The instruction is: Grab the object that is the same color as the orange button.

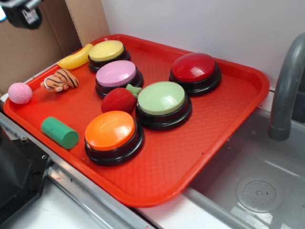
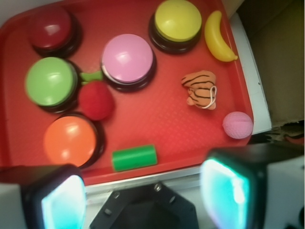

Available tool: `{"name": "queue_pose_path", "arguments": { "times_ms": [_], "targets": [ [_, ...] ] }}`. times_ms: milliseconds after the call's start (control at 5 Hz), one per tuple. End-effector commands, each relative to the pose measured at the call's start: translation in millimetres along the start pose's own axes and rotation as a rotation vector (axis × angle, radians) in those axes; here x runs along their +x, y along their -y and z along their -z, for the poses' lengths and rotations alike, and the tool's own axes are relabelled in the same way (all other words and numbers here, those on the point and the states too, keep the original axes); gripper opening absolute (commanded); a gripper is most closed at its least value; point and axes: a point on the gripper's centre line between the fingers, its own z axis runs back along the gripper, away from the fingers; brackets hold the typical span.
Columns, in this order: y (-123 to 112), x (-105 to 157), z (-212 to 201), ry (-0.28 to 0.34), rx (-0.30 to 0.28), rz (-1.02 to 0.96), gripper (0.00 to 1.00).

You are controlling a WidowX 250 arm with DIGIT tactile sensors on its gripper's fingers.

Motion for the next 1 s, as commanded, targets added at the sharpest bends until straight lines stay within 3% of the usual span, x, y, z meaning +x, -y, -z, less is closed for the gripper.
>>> {"name": "queue_pose_path", "arguments": {
  "times_ms": [0,400,800],
  "targets": [
    [-41,30,34,0.074,0.068,-0.156,1.00],
    [-71,53,99,0.107,0.135,-0.243,1.00],
    [-81,58,148,0.112,0.151,-0.277,1.00]
  ]
}}
